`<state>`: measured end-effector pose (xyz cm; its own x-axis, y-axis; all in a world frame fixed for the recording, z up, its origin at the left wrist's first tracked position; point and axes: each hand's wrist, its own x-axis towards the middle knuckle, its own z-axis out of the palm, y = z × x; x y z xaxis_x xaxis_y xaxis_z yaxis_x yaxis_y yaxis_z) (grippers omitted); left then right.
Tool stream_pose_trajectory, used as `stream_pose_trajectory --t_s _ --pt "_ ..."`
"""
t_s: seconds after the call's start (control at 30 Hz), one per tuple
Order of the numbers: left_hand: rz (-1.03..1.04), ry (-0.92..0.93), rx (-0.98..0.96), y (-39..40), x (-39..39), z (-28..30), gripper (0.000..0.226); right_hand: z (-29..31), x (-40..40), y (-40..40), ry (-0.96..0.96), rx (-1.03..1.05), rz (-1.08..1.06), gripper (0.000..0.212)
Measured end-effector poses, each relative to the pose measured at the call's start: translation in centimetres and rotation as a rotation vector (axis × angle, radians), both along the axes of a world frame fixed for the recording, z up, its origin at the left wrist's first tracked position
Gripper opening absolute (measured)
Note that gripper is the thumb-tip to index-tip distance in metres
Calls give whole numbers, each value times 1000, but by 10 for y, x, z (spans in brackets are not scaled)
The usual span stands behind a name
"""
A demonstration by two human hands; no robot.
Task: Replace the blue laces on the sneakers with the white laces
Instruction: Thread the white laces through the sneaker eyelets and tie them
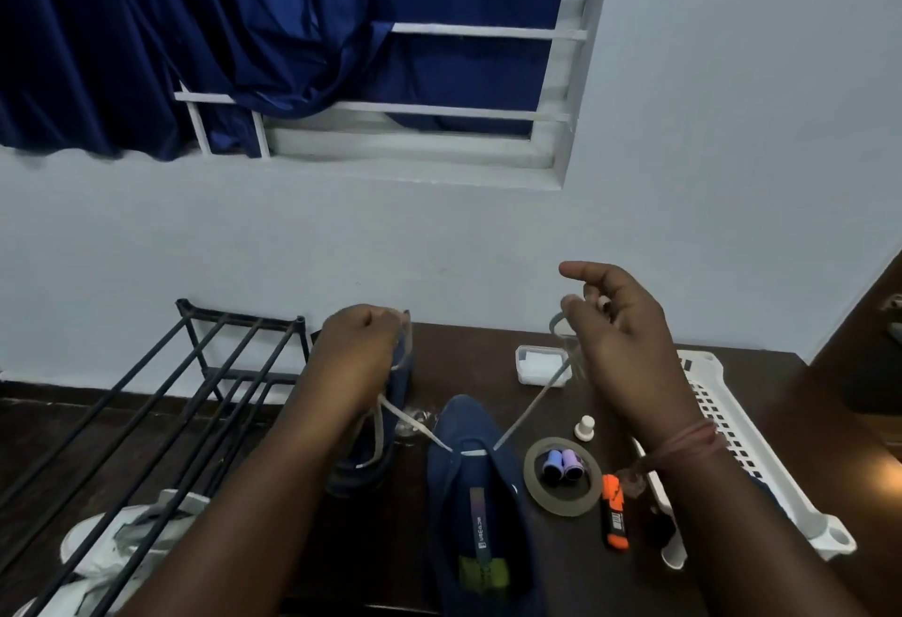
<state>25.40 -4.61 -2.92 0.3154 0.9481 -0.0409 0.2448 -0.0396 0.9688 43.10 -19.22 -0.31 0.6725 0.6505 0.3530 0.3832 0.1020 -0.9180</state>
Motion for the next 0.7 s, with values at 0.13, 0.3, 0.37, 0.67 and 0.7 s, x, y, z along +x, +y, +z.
stream_pose_trajectory --t_s 0.13,0.3,0.37,0.67,0.7 --pt "-87 -109 -27 -9 -6 53 23 27 -8 -9 -21 -16 14 47" --pt "-166 -68 -42 -15 0 133 7 91 -12 -9 -154 0 -15 38" --pt "-208 -79 -52 -16 2 163 15 120 -14 -7 -187 -12 -4 36" --pt "-405 -266 -325 -24 -2 282 42 222 -26 -8 -43 145 157 20" --pt "-414 -300 -339 -23 -4 293 47 233 -27 -11 -24 160 169 19"
